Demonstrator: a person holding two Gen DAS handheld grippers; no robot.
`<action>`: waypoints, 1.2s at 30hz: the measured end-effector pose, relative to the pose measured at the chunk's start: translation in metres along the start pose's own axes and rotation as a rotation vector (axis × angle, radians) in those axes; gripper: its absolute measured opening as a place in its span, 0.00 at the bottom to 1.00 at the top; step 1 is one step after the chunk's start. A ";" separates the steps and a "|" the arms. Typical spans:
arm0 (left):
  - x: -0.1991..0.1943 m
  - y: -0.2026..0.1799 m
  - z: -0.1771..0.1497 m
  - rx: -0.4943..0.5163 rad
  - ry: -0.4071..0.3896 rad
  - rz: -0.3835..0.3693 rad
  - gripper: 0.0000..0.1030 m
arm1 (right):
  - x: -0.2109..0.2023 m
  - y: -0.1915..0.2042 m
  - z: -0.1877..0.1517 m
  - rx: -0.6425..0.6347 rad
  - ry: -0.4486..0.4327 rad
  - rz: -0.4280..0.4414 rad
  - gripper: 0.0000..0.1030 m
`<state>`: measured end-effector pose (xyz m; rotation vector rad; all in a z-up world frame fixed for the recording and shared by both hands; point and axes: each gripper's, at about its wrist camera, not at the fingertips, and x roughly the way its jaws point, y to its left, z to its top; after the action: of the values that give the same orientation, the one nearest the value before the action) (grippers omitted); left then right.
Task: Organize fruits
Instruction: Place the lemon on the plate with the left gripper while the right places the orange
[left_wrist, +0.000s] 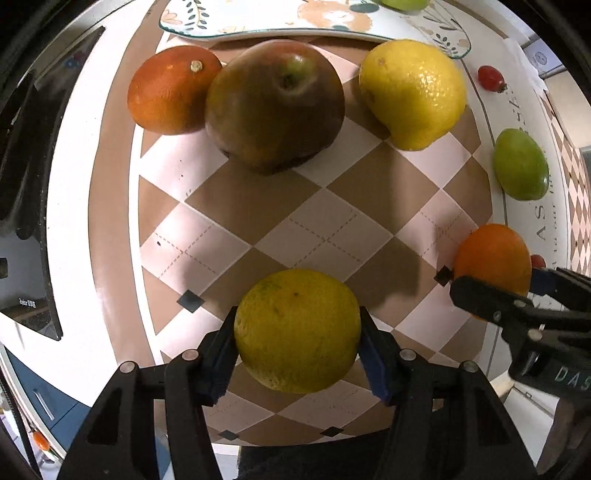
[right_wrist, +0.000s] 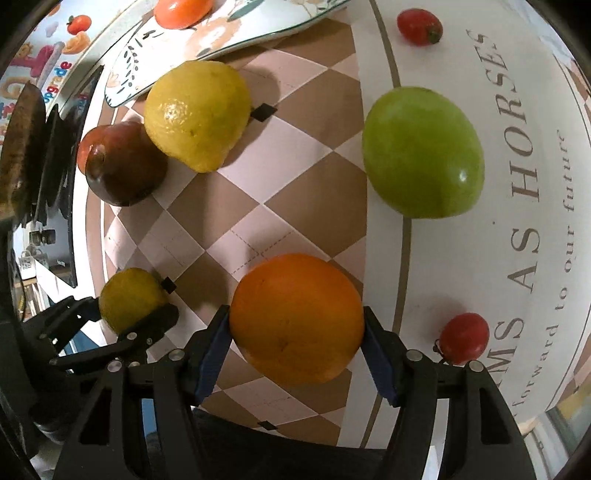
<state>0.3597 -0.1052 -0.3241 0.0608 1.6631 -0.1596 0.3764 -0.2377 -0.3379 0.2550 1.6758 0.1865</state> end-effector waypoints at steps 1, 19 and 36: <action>-0.001 0.000 0.001 -0.005 -0.003 -0.007 0.54 | 0.000 0.000 0.000 -0.001 -0.001 -0.002 0.68; -0.170 0.045 0.091 -0.029 -0.307 -0.131 0.54 | -0.107 0.015 0.059 -0.034 -0.227 0.142 0.65; -0.065 0.108 0.254 -0.122 -0.050 -0.088 0.55 | -0.039 0.053 0.202 -0.003 -0.111 0.023 0.65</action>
<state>0.6309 -0.0306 -0.2900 -0.1076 1.6227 -0.1251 0.5844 -0.2031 -0.3111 0.2773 1.5634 0.1890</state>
